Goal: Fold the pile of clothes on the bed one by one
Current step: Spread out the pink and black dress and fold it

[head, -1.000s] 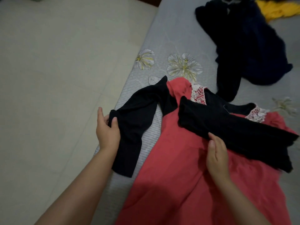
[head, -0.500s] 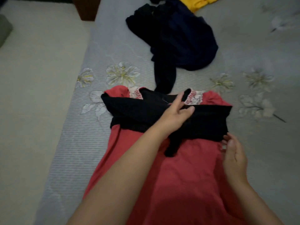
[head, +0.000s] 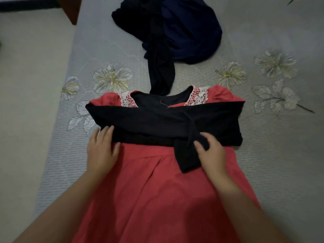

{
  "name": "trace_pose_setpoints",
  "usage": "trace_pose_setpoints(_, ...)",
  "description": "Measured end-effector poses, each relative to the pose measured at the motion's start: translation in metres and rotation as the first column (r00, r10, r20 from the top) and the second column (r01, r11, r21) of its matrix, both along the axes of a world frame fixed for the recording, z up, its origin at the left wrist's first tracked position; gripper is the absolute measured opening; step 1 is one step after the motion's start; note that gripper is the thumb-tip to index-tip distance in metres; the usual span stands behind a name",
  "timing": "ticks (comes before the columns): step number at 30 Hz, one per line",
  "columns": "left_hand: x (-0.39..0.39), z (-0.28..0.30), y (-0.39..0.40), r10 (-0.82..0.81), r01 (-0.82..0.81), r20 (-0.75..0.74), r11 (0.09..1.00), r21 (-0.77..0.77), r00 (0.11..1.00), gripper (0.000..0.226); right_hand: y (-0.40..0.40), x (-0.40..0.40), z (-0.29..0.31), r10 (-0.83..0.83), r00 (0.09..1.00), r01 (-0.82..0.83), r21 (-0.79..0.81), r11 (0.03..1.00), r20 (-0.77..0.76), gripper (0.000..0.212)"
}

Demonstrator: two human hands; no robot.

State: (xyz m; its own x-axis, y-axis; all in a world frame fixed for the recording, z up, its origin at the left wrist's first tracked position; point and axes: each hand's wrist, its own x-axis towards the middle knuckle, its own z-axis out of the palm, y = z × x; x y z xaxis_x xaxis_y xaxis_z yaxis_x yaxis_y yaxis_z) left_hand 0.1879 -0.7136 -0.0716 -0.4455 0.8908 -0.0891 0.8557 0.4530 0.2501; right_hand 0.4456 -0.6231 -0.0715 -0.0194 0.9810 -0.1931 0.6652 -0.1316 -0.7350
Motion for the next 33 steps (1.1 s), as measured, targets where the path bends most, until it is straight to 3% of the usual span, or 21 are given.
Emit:
trace_pose_setpoints(1, -0.004, -0.001, 0.004, -0.003, 0.004, -0.012, 1.0, 0.02, 1.0, 0.053, 0.011, 0.009, 0.006, -0.056, 0.981, 0.052, -0.028, 0.998, -0.186, 0.033)
trace_pose_setpoints(3, -0.009, -0.001, 0.011, -0.006, 0.006, -0.005, 1.0, 0.01, 1.0, 0.055, 0.036, 0.03, 0.023, -0.172, 0.829, 0.094, -0.169, 0.981, -0.532, 0.031)
trace_pose_setpoints(5, -0.012, 0.003, 0.018, -0.009, 0.009, -0.001, 0.999, -0.034, 1.0, 0.052, 0.063, 0.052, 0.037, -0.275, 0.695, 0.067, -0.321, 0.945, -0.664, 0.034)
trace_pose_setpoints(7, -0.016, 0.01, 0.024, 0.018, -0.018, -0.008, 1.0, -0.012, 1.0, 0.047, 0.091, 0.07, 0.046, -0.28, 0.726, 0.01, -0.397, 0.918, -0.629, 0.045)
trace_pose_setpoints(8, -0.018, 0.014, 0.027, 0.035, -0.035, -0.004, 0.999, 0.036, 0.999, 0.052, 0.102, 0.077, 0.047, -0.249, 0.788, -0.006, -0.411, 0.912, -0.563, 0.053)
trace_pose_setpoints(10, -0.024, 0.02, 0.037, 0.04, -0.04, 0.007, 0.99, 0.138, 0.999, 0.056, 0.117, 0.078, 0.045, -0.098, 0.957, -0.002, -0.344, 0.939, -0.273, 0.063)
trace_pose_setpoints(11, -0.026, 0.022, 0.043, 0.035, -0.035, 0.007, 0.988, 0.152, 0.999, 0.055, 0.12, 0.076, 0.04, -0.044, 0.991, 0.009, -0.269, 0.963, -0.123, 0.062)
trace_pose_setpoints(15, -0.041, 0.024, 0.07, -0.068, 0.072, -0.036, 0.991, 0.115, 0.997, 0.05, 0.1, 0.063, 0.009, 0.004, 1.0, -0.004, -0.146, 0.989, 0.003, 0.069)
trace_pose_setpoints(18, -0.058, 0.025, 0.083, -0.233, 0.233, -0.008, 0.972, 0.043, 0.973, 0.048, 0.079, 0.057, 0.002, 0.121, 0.966, -0.137, 0.056, 0.989, 0.229, 0.084)
trace_pose_setpoints(20, -0.069, 0.028, 0.085, -0.29, 0.287, 0.093, 0.957, 0.045, 0.953, 0.048, 0.063, 0.059, -0.004, 0.343, 0.806, -0.458, 0.141, 0.878, 0.482, 0.087)
trace_pose_setpoints(22, -0.075, 0.033, 0.082, -0.29, 0.286, 0.176, 0.957, 0.05, 0.941, 0.047, 0.049, 0.066, -0.009, 0.45, 0.654, -0.625, 0.099, 0.774, 0.608, 0.08)
trace_pose_setpoints(26, -0.077, 0.039, 0.073, -0.37, 0.368, 0.263, 0.928, 0.06, 0.891, 0.026, 0.052, 0.08, -0.004, 0.451, 0.72, -0.628, 0.219, 0.747, 0.527, 0.04)
trace_pose_setpoints(28, -0.085, 0.039, 0.068, -0.397, 0.394, 0.316, 0.916, 0.076, 0.862, 0.028, 0.058, 0.083, 0.009, 0.475, 0.731, -0.642, 0.258, 0.722, 0.49, 0.008)
trace_pose_setpoints(30, -0.094, 0.041, 0.064, -0.367, 0.374, 0.399, 0.925, 0.062, 0.84, 0.025, 0.06, 0.087, 0.025, 0.539, 0.764, -0.618, 0.16, 0.77, 0.354, 0.043)
trace_pose_setpoints(33, -0.11, 0.043, 0.068, -0.166, 0.199, 0.568, 0.98, 0.004, 0.806, 0.022, 0.067, 0.083, 0.058, 0.476, 0.879, -0.478, -0.075, 0.875, -0.042, 0.016)
